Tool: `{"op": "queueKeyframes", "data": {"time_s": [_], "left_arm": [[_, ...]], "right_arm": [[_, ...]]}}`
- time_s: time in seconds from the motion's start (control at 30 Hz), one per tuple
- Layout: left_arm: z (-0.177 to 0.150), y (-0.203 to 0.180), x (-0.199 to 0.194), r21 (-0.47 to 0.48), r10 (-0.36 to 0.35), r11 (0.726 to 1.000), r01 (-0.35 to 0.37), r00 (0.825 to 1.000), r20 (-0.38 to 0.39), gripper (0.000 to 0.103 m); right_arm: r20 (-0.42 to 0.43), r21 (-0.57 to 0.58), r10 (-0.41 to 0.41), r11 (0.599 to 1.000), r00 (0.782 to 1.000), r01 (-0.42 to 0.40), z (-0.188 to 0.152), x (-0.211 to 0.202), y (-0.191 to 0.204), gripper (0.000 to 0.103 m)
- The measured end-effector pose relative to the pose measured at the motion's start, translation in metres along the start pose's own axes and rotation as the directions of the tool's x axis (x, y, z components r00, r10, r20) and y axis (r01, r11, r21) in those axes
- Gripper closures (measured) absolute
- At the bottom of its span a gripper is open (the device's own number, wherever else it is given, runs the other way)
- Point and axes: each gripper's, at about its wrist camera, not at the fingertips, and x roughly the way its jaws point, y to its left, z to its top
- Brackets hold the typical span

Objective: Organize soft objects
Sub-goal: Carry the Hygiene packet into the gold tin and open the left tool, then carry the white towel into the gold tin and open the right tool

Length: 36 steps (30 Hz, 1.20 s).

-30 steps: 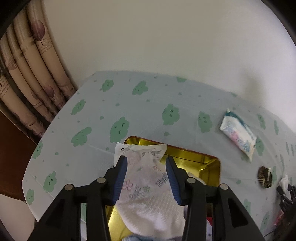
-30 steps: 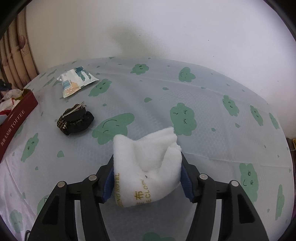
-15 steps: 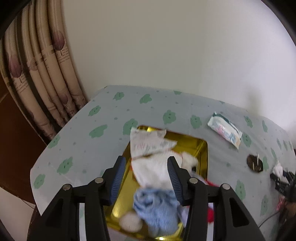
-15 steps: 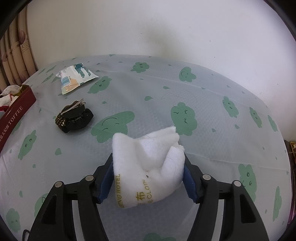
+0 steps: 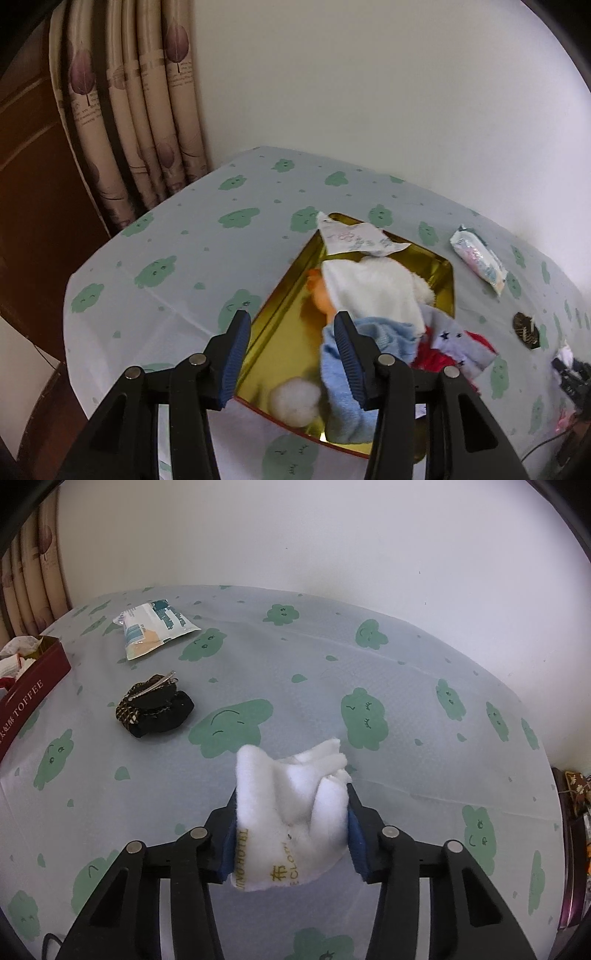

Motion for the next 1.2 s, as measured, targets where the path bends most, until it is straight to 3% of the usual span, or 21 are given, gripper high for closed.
{"op": "queueKeyframes", "data": {"time_s": [0.2, 0.33, 0.63, 0.9, 1.2], "left_arm": [[-0.009, 0.011, -0.001, -0.008, 0.014, 1.000, -0.014, 1.000, 0.017, 0.055], [-0.017, 0.017, -0.001, 0.000, 0.059, 0.998, -0.059, 0.997, 0.047, 0.055], [-0.030, 0.027, -0.002, 0.004, 0.087, 0.996, -0.088, 0.991, 0.104, 0.055], [-0.029, 0.046, -0.004, -0.057, 0.096, 0.994, -0.091, 0.991, 0.097, 0.055], [-0.025, 0.061, -0.012, -0.111, 0.121, 0.988, -0.108, 0.985, 0.119, 0.055]], "right_arm": [[0.005, -0.009, -0.002, 1.000, 1.000, 0.002, 0.007, -0.012, 0.015, 0.060], [0.013, -0.015, 0.020, 1.000, 1.000, -0.019, 0.013, -0.021, 0.029, 0.060], [0.044, -0.072, 0.104, 0.992, 0.994, -0.100, 0.037, -0.046, 0.082, 0.060], [0.086, -0.172, 0.215, 0.965, 0.973, -0.198, 0.064, -0.080, 0.150, 0.060], [0.096, -0.317, 0.372, 0.891, 0.923, -0.326, 0.085, -0.113, 0.248, 0.060]]}}
